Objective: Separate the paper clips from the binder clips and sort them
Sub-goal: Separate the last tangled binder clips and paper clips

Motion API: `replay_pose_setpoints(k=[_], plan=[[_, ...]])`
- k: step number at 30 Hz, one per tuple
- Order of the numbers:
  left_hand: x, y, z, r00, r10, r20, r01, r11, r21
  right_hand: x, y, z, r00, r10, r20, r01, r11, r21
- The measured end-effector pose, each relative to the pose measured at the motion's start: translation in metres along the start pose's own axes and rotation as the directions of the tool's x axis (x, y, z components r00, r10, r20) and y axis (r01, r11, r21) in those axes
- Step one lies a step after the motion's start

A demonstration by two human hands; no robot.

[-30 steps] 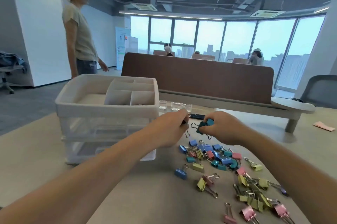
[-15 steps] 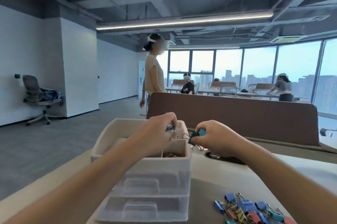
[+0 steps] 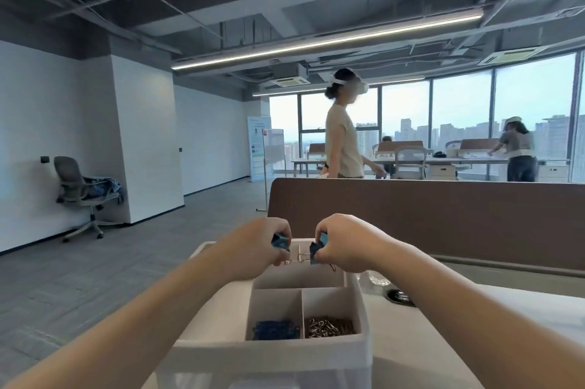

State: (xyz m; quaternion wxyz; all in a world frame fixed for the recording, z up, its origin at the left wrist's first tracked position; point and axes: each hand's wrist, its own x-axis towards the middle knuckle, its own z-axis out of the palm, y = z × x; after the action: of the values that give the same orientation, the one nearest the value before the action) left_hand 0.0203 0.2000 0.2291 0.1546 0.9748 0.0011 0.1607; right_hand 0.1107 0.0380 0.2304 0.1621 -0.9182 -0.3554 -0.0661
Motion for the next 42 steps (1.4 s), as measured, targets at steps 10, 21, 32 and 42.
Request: replay_pose_setpoints(k=[10, 21, 32, 42], plan=[[0.007, -0.004, 0.02, 0.993, 0.041, 0.108, -0.056, 0.988, 0.145, 0.01, 0.004, 0.011, 0.996, -0.018, 0.085, 0.025, 0.997, -0.074], [0.003, -0.005, 0.02, 0.991, -0.009, 0.13, -0.002, 0.996, 0.084, 0.001, -0.011, 0.007, 0.997, -0.013, 0.082, 0.014, 1.0, -0.021], [-0.008, -0.007, 0.012, 0.998, -0.029, 0.064, 0.026, 0.999, 0.045, -0.002, -0.021, 0.012, 0.997, -0.025, 0.072, 0.025, 1.0, -0.005], [-0.023, 0.004, 0.011, 0.996, 0.056, -0.067, -0.052, 0.997, 0.058, -0.016, -0.012, 0.006, 0.994, -0.097, -0.058, 0.096, 0.995, -0.013]])
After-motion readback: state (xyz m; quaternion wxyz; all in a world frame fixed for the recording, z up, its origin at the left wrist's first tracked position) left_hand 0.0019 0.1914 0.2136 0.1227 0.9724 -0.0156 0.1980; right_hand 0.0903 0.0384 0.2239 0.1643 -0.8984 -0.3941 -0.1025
